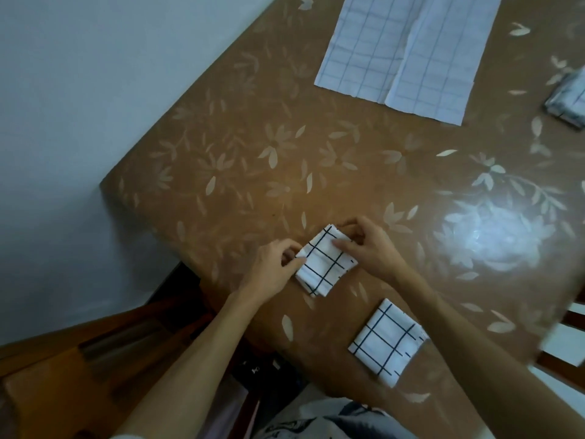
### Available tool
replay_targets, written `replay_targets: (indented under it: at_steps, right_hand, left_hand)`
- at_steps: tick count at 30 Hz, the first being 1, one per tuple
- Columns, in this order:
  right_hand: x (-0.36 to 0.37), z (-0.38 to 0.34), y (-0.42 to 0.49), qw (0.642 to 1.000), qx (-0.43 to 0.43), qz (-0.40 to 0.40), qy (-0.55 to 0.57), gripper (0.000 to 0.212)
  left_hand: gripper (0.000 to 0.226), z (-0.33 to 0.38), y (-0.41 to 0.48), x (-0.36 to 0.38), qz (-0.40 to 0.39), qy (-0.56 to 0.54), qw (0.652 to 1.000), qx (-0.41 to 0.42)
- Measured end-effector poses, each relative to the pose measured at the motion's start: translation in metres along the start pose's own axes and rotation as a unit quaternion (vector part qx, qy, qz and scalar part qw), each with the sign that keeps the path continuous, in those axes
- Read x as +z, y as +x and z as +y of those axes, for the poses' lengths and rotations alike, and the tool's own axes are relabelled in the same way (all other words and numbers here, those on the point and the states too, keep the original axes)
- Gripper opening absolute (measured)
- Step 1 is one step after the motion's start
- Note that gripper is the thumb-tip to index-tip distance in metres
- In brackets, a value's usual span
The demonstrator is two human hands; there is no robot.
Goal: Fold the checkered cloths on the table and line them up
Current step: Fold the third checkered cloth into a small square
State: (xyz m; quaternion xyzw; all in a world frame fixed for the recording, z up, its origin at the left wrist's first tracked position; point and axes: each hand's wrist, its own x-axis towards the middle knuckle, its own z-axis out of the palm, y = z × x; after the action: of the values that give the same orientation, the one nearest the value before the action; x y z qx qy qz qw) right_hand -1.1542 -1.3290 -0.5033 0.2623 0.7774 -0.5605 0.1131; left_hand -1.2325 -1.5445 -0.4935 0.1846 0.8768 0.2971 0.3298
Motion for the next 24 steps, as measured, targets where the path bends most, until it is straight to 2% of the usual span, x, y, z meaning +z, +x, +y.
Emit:
replay_targets:
  at_steps: [3,8,11,14,17,19,22,24]
  right_hand:
    - [-0.03,0.012,-0.009,0.998,0.03,0.059,0.022,0.027]
    - [-0.074,0.04,-0.019,0.988,0.05,0.147,-0.014,0.026]
    - [-0.089,0.054,-0.029,0.98,0.051,0.182,-0.068,0.023]
    - [-0.093,0.065,-0.04,0.968,0.045,0.213,-0.125,0.023]
    - [-0.075,0.075,-0.051,0.906,-0.018,0.283,-0.313,0.035]
    - [-0.056,0.081,-0.055,0.888,-0.061,0.261,-0.373,0.048]
    - [-0.036,0.104,-0.063,0.892,-0.121,0.129,-0.417,0.072]
    - [-0.037,0.115,-0.066,0.894,-0.119,0.085,-0.424,0.082]
  left_hand:
    - [0.018,0.028,0.004,0.024,-0.04,-0.084,0.996,-0.006]
    - [0.041,0.074,0.013,0.075,-0.08,-0.057,0.995,0.028]
    - [0.045,0.094,0.017,0.097,-0.066,0.029,0.993,0.093]
    - [0.045,0.102,0.019,0.113,-0.018,0.145,0.967,0.208]
    - [0.048,0.1,0.019,0.123,0.005,0.266,0.909,0.322]
    - [0.049,0.093,0.021,0.126,0.008,0.307,0.878,0.366]
    - [0.039,0.087,0.02,0.127,0.018,0.344,0.859,0.379]
    - [0.037,0.089,0.016,0.127,0.014,0.383,0.845,0.372]
